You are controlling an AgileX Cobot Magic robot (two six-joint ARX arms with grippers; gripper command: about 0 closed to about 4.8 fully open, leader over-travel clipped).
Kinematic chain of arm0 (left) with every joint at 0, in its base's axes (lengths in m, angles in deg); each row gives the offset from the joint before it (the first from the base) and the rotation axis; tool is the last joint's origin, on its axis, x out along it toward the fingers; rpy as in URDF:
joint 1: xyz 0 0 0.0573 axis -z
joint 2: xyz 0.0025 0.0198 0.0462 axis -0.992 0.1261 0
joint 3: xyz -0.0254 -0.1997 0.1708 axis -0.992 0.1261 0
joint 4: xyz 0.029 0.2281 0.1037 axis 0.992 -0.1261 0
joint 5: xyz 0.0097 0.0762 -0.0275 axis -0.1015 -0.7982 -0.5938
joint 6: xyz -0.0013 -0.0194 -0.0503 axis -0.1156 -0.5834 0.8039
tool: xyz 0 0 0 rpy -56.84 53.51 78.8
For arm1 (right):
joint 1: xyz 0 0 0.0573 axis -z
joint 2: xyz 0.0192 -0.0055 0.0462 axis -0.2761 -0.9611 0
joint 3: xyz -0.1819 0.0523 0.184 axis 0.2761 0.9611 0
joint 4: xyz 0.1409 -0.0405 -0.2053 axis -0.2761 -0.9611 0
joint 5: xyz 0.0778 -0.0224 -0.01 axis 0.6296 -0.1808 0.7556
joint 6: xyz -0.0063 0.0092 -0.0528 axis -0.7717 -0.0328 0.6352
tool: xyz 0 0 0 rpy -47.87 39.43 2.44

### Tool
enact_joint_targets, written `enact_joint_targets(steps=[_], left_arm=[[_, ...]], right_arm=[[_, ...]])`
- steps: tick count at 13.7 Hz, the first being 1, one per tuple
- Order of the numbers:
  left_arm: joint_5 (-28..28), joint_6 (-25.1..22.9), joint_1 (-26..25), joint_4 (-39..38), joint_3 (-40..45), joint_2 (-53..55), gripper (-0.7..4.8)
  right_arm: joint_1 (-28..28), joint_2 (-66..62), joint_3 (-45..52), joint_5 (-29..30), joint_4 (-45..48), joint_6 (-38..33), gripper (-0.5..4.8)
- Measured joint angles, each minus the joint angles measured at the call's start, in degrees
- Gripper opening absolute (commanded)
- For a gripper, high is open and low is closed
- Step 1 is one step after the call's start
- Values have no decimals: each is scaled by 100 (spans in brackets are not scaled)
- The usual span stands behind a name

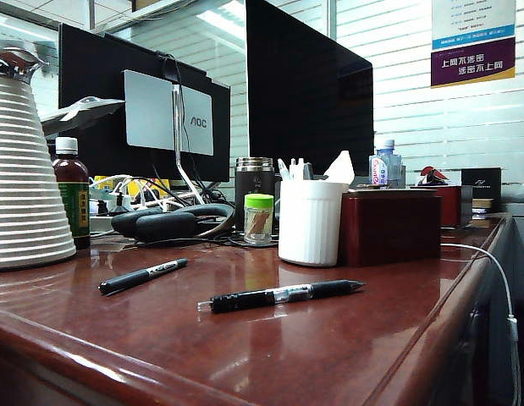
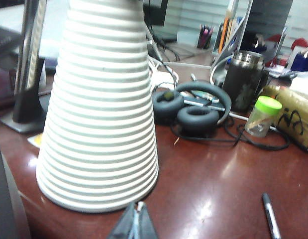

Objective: Pick up all the pens on the desk and put them into the pen holder one by one.

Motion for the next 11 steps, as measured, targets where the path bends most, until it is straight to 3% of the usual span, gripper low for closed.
enact_joint_targets(steps=[8, 9, 10, 11], left_arm=[[24, 4, 0, -2, -9, 0, 8], [181, 564, 0, -96, -219, 2, 128], [378, 745, 0, -223, -411, 0, 297], [645, 765, 0, -385, -588, 0, 389]], right_arm=[[0, 0, -4, 37, 0, -37, 10], [-4, 0, -306, 229, -339, -90, 143], [-4, 0, -658, 286, -483, -70, 270], [-2, 0, -898, 304, -592, -63, 312]])
